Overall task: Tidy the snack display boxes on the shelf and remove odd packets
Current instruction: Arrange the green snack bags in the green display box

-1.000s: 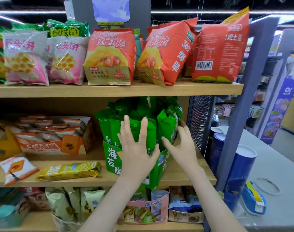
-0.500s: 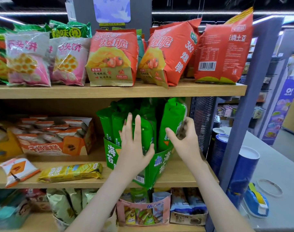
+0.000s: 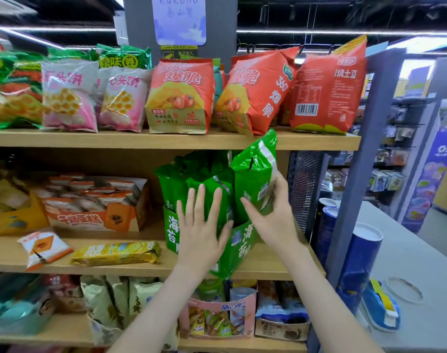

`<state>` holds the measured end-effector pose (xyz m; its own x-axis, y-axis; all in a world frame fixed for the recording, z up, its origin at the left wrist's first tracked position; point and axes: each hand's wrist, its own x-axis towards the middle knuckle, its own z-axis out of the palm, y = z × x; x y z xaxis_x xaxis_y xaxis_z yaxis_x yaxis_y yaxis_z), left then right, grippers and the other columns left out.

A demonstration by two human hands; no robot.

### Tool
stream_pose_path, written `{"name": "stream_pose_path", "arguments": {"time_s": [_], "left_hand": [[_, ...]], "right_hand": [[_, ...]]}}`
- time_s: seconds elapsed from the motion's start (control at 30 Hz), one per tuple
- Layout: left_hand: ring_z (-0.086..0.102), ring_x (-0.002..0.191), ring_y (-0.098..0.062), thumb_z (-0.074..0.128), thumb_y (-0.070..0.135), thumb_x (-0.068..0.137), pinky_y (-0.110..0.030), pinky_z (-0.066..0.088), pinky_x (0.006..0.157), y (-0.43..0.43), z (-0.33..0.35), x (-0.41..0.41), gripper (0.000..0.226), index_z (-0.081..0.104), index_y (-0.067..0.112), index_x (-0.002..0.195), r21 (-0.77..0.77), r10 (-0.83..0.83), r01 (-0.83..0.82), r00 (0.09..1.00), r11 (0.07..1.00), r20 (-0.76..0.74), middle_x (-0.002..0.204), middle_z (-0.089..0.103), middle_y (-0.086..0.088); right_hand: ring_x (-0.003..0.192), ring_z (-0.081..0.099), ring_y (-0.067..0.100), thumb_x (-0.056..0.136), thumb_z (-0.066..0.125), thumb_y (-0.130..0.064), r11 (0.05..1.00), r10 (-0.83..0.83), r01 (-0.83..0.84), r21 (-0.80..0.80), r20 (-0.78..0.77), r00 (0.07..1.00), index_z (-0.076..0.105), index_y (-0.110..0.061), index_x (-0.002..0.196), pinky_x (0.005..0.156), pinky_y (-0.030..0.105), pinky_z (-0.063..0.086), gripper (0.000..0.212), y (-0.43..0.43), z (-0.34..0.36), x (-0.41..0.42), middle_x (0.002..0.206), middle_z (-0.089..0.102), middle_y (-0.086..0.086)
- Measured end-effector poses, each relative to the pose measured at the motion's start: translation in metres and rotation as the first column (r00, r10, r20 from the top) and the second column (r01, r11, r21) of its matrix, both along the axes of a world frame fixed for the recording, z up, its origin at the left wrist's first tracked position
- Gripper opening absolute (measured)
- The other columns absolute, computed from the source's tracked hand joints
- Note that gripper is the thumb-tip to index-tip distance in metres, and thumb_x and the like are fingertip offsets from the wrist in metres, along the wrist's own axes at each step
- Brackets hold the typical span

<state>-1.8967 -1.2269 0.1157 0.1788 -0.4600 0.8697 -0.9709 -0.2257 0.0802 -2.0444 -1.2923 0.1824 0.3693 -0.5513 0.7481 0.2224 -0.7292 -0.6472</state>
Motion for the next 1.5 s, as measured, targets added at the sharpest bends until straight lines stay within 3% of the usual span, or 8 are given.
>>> {"name": "stream_pose_path", "arguments": {"time_s": [0.2,0.37,0.57,0.77,1.0,1.17,1.33,1.5], "left_hand": [[-0.001,0.151,-0.022,0.031,0.055,0.100,-0.052,0.010,0.118,0.026,0.013,-0.021,0.059,0.021,0.028,0.151,-0.060,-0.297,0.291,0.927,0.955,-0.228,0.161,0.007,0.000],[0.021,0.146,-0.007,0.043,0.059,0.095,-0.040,0.024,0.118,0.064,0.033,-0.047,0.063,0.017,0.042,0.150,-0.213,-0.663,0.668,0.544,0.713,-0.515,0.158,0.022,0.016],[0.033,0.111,0.035,0.061,0.022,0.093,0.006,0.030,0.085,0.119,0.009,-0.034,0.064,0.020,0.055,0.129,-0.096,-0.483,0.718,0.356,0.689,-0.800,0.124,0.032,0.050],[0.041,0.106,0.032,0.063,0.032,0.093,0.001,0.039,0.083,0.197,-0.062,-0.009,0.069,0.020,0.064,0.137,0.130,-0.214,0.708,0.374,0.694,-0.902,0.136,0.035,0.040],[0.054,0.095,0.024,0.067,0.031,0.091,-0.012,0.051,0.083,0.258,-0.099,0.002,0.068,0.026,0.071,0.125,0.138,-0.113,0.628,0.343,0.766,-0.933,0.113,0.048,0.046],[0.051,0.110,0.018,0.069,0.028,0.090,-0.012,0.049,0.086,0.269,-0.105,0.006,0.064,0.032,0.065,0.126,-0.011,-0.143,0.556,0.195,0.831,-0.970,0.132,0.049,0.032],[0.043,0.115,0.025,0.051,0.013,0.100,-0.007,0.042,0.089,0.274,-0.097,0.016,0.058,0.025,0.043,0.142,-0.169,-0.216,0.647,-0.007,0.744,-0.976,0.143,0.034,0.026],[0.059,0.117,-0.001,0.076,0.030,0.083,-0.027,0.050,0.096,0.263,-0.089,0.032,0.083,0.022,0.044,0.144,-0.298,-0.260,0.531,-0.148,0.793,-0.954,0.133,0.056,0.009]], "right_hand": [[0.114,0.055,0.006,0.081,0.072,-0.006,0.993,0.028,-0.013,-0.114,0.137,0.990,0.042,-0.027,0.128,0.096,0.026,0.048,0.060,0.022,0.002,-0.015,0.119,0.052,-0.022],[0.110,0.059,0.014,0.084,0.069,-0.006,0.979,0.204,-0.203,-0.011,0.041,0.978,0.043,-0.026,0.128,0.092,0.032,0.051,0.056,0.051,0.003,-0.026,0.114,0.059,-0.010],[0.101,0.054,-0.017,0.096,0.054,-0.021,0.853,0.395,-0.305,0.424,-0.143,0.907,0.044,-0.044,0.112,0.080,0.003,0.042,0.029,0.089,-0.037,-0.011,0.109,0.054,-0.030],[0.117,0.043,-0.011,0.094,0.058,-0.032,0.907,0.096,0.000,0.420,-0.206,0.974,0.028,-0.033,0.147,0.093,0.010,0.042,0.061,0.132,-0.093,0.013,0.137,0.039,-0.019],[0.112,0.044,0.012,0.092,0.058,-0.016,0.952,-0.303,0.304,-0.032,-0.229,0.925,0.070,-0.016,0.105,0.099,0.010,0.027,0.017,0.193,-0.150,0.032,0.112,0.053,-0.004],[0.117,0.047,0.012,0.089,0.058,-0.020,0.988,-0.115,0.075,-0.138,-0.309,0.944,0.068,-0.006,0.107,0.106,0.022,0.034,0.025,0.223,-0.163,0.044,0.116,0.057,-0.001],[0.136,0.034,0.004,0.086,0.063,-0.036,0.982,0.057,0.010,0.191,-0.340,0.939,0.047,-0.034,0.130,0.112,0.041,0.036,0.048,0.230,-0.157,0.055,0.136,0.037,-0.033],[0.136,0.031,-0.008,0.092,0.061,-0.002,0.901,0.295,-0.192,0.389,-0.226,0.929,0.034,-0.043,0.135,0.103,0.016,0.041,0.065,0.220,-0.132,0.064,0.147,0.033,-0.020]]}}
